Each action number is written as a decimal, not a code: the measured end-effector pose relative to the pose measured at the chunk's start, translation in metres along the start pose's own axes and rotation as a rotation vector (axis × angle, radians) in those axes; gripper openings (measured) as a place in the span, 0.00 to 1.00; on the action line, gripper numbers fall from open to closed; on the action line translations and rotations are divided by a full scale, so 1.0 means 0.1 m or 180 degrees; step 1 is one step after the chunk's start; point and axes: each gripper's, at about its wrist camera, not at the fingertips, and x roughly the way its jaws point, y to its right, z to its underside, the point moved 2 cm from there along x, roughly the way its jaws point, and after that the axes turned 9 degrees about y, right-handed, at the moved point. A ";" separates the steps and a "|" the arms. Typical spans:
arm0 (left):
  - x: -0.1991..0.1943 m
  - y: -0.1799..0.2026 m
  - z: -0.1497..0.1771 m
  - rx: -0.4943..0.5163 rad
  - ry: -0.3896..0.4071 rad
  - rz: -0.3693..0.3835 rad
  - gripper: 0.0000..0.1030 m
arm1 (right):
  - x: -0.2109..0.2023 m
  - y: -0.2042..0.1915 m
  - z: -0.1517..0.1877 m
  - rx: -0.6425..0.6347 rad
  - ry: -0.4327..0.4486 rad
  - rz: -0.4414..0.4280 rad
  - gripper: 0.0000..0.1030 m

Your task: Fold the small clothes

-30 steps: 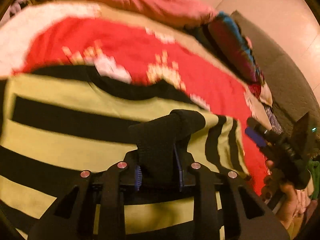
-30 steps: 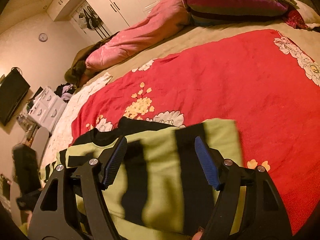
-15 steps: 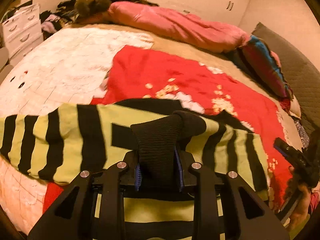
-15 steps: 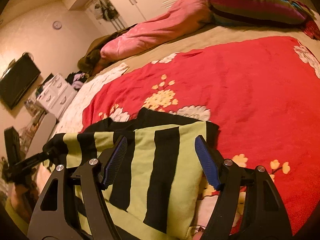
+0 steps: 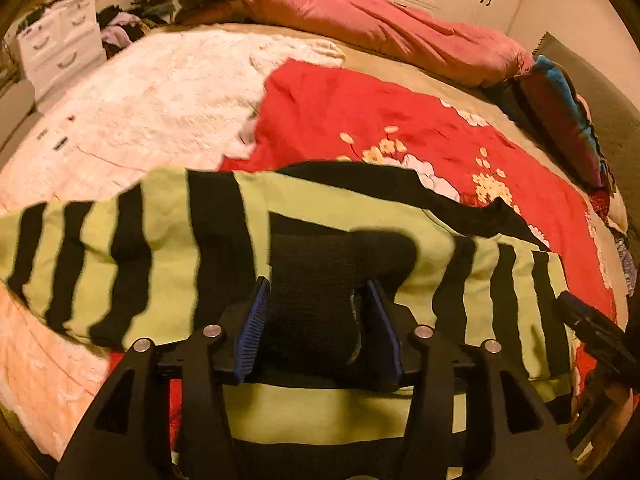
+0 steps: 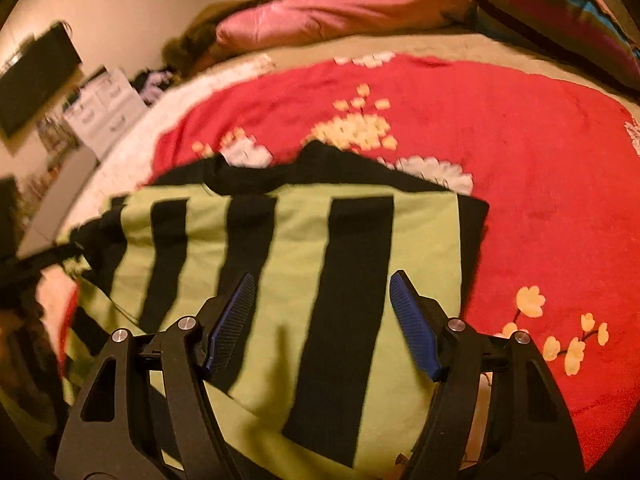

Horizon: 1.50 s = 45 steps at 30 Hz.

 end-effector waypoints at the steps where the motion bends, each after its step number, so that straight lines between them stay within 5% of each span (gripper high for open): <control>1: -0.04 -0.02 -0.03 0.0014 0.0038 -0.0028 0.49 | 0.03 0.01 0.02 -0.0003 -0.0049 0.0028 0.61; 7: -0.30 0.03 -0.15 0.0040 0.0245 0.0102 0.49 | -0.02 0.04 0.03 0.0049 -0.0003 0.0027 0.61; 13: -0.18 0.48 0.02 0.0351 0.0093 0.0295 0.49 | -0.13 -0.06 -0.05 -0.0025 0.0142 -0.0111 0.66; 20: 0.20 0.54 0.27 0.0340 -0.0234 0.0241 0.55 | 0.01 -0.17 0.06 -0.0242 -0.0140 -0.0105 0.71; 30: 0.22 0.46 0.33 0.0217 -0.0211 0.0390 0.61 | 0.17 -0.20 0.21 -0.0420 -0.0397 0.0004 0.79; 36: 0.11 0.47 0.28 0.0164 -0.0173 0.0450 0.62 | 0.11 -0.19 0.15 -0.0349 -0.0281 -0.0067 0.81; 45: -0.10 0.48 0.16 0.0249 -0.0010 0.0360 0.83 | -0.08 -0.23 0.02 -0.0374 0.0030 -0.0017 0.90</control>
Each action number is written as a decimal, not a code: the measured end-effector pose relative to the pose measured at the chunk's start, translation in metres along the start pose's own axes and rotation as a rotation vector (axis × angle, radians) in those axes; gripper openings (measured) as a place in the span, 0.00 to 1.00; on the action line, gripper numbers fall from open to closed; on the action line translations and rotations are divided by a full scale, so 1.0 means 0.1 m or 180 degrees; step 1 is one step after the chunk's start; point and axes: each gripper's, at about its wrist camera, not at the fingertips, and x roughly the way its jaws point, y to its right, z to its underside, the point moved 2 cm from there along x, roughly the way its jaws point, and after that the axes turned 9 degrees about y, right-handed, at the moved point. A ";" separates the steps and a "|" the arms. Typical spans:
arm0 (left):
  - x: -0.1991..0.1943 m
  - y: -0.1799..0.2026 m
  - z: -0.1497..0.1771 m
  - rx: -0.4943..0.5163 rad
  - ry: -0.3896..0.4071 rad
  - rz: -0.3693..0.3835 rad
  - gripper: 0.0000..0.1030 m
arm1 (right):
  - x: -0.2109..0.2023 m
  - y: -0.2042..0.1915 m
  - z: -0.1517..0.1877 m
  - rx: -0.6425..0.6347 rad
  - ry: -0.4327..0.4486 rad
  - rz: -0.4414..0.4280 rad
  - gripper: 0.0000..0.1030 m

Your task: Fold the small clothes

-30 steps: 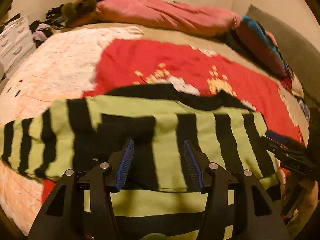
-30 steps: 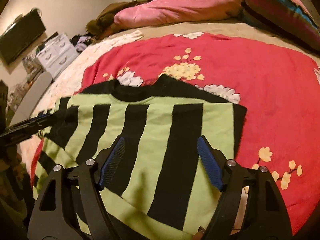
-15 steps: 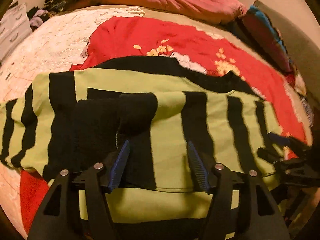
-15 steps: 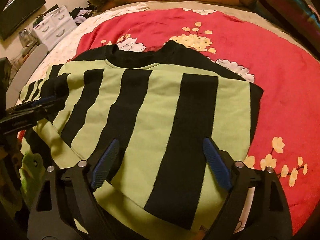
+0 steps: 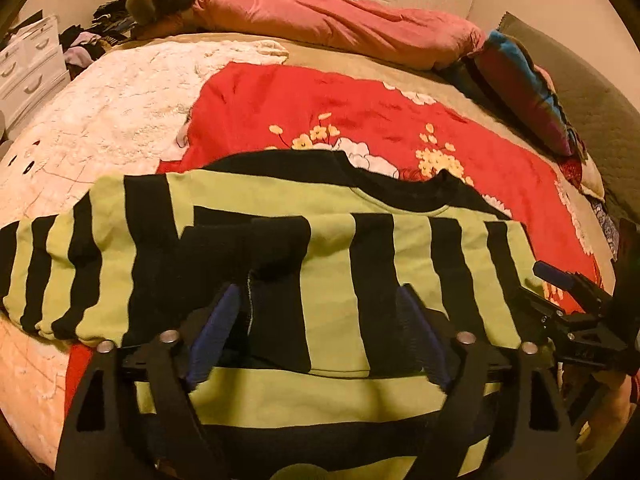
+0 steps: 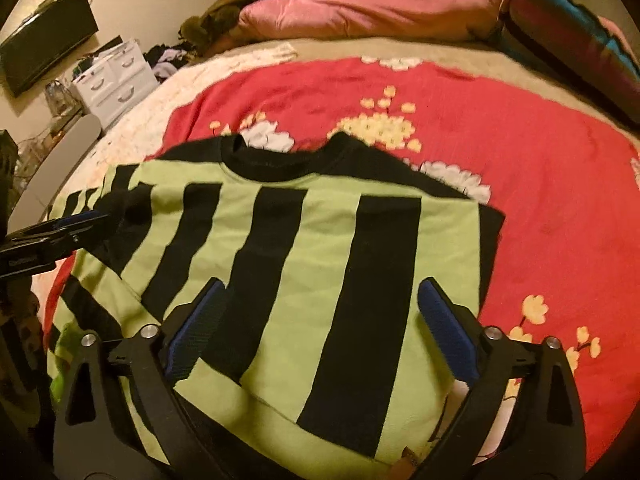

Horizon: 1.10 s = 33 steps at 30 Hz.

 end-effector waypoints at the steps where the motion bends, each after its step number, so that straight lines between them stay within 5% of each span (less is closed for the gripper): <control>1: -0.03 0.00 -0.01 0.0002 0.0013 -0.0011 0.84 | -0.01 -0.01 -0.01 -0.0011 0.0026 0.0009 0.90; 5: -0.11 -0.02 -0.05 0.0018 0.0065 -0.0039 0.92 | -0.07 -0.05 -0.04 -0.0057 0.0095 0.0031 0.91; 17: -0.31 -0.14 -0.04 0.0054 0.0110 -0.0093 0.95 | -0.26 -0.16 -0.04 -0.0078 0.0272 0.0157 0.91; 33: -0.68 -0.90 -0.02 -0.0276 0.0243 -0.0237 0.95 | -0.40 -0.87 -0.09 -0.0191 0.0339 0.0056 0.91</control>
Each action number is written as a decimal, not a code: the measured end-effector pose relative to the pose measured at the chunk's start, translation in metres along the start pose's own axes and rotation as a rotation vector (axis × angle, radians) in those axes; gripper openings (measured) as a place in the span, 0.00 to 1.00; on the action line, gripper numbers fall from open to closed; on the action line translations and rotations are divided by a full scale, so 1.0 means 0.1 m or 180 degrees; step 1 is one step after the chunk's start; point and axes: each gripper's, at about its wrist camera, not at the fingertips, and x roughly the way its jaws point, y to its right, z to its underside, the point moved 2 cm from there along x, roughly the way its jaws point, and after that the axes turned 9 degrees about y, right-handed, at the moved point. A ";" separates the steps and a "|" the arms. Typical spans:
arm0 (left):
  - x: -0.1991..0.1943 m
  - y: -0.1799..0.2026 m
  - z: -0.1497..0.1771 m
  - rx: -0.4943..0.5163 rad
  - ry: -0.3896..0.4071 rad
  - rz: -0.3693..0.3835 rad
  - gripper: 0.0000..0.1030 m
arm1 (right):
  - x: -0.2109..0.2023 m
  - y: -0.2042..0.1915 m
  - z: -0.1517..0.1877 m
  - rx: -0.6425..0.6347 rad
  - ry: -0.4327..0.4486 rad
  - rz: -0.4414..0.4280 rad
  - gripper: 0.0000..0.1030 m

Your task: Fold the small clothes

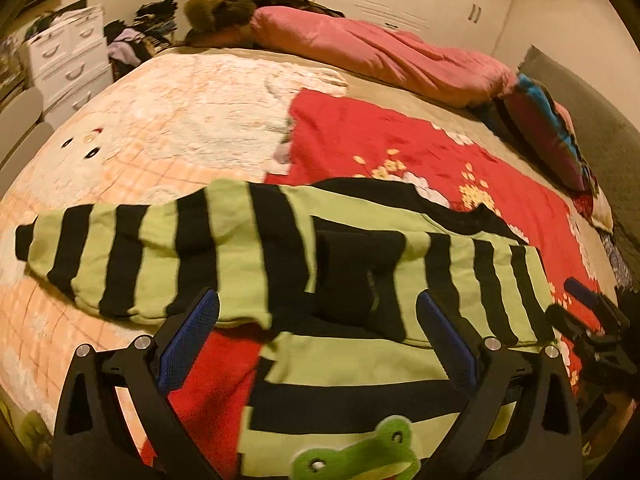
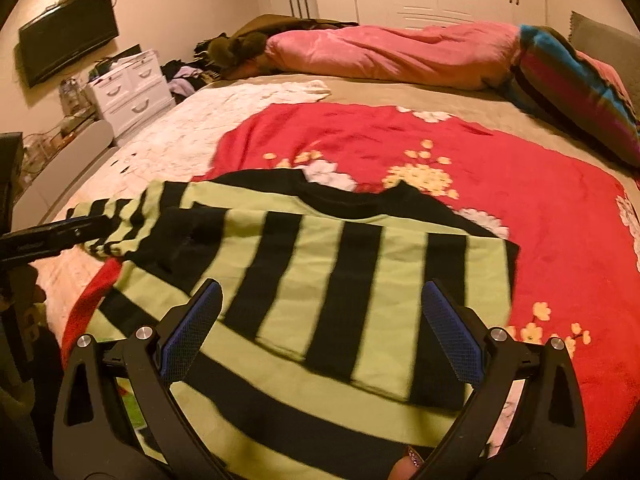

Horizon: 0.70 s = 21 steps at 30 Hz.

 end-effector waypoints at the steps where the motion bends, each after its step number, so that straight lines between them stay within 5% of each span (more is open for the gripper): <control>1: -0.01 -0.04 0.00 -0.0027 0.0007 -0.0007 0.95 | 0.00 -0.05 -0.01 -0.0005 -0.0003 -0.0008 0.91; 21: -0.20 -1.16 0.01 -0.0779 0.0095 -0.0097 0.95 | 0.04 -0.92 -0.04 0.0044 -0.0170 -0.0199 0.91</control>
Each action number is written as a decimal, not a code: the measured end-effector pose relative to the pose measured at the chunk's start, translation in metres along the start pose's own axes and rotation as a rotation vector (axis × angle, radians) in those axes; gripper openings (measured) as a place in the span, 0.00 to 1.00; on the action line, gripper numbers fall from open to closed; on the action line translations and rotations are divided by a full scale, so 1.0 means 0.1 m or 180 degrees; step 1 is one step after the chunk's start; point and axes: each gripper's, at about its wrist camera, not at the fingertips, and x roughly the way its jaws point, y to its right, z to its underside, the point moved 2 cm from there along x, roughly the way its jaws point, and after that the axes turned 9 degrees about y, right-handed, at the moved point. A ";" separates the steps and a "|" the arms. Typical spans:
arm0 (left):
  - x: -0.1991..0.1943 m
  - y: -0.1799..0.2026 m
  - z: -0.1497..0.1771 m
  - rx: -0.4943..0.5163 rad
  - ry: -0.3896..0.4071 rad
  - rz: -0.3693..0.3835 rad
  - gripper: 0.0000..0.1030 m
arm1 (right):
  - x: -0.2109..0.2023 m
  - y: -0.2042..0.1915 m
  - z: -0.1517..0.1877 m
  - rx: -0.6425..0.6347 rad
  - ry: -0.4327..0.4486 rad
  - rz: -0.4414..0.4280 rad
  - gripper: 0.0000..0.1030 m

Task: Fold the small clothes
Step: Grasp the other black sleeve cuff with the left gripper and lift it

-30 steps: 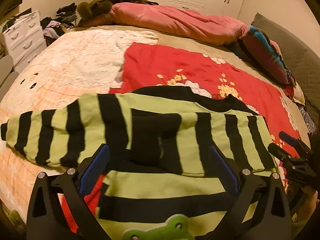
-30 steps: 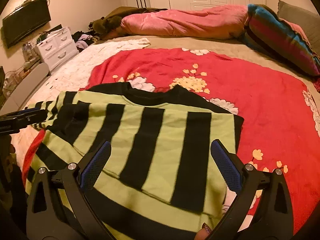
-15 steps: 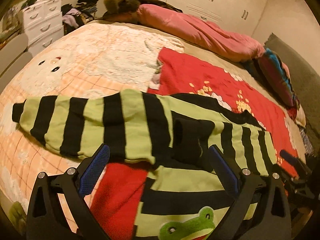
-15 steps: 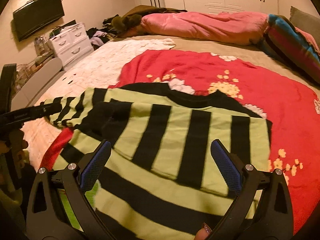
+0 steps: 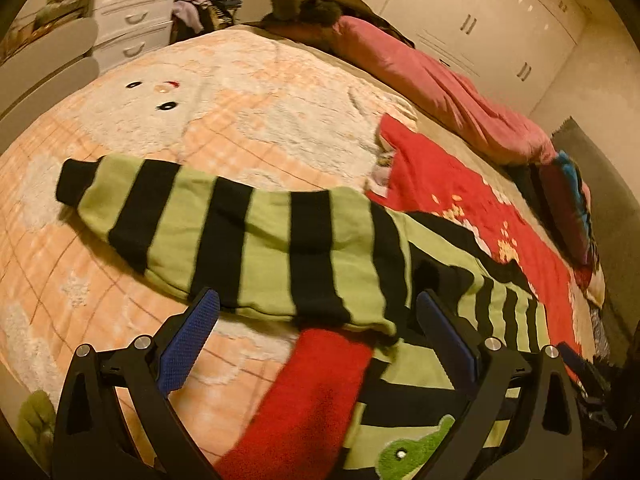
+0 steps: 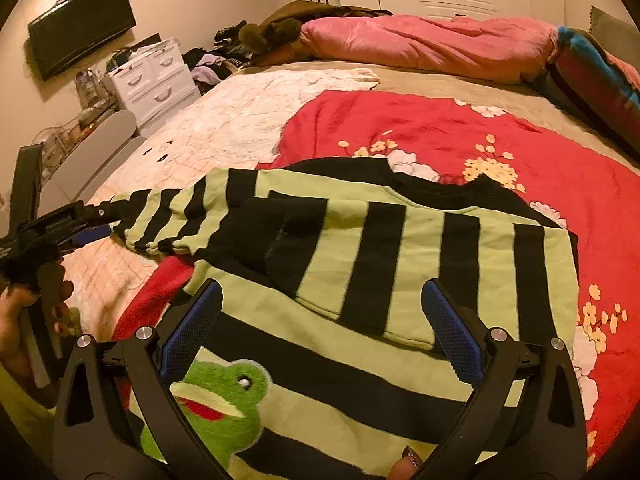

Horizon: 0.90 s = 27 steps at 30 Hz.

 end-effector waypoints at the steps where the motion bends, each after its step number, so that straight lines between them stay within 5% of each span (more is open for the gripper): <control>1: 0.00 -0.07 -0.01 -0.0037 -0.0003 -0.0019 0.95 | 0.00 -0.05 0.00 -0.0007 -0.0008 -0.0013 0.91; 12: 0.04 -0.71 -0.13 -0.0396 0.0085 -0.0203 0.95 | 0.06 -0.43 0.00 -0.0204 -0.0101 -0.0012 0.91; 27: 0.29 -1.65 -0.30 -0.1171 0.0312 -0.0518 0.94 | 0.14 -0.34 0.07 -0.0156 -0.0216 0.0225 0.91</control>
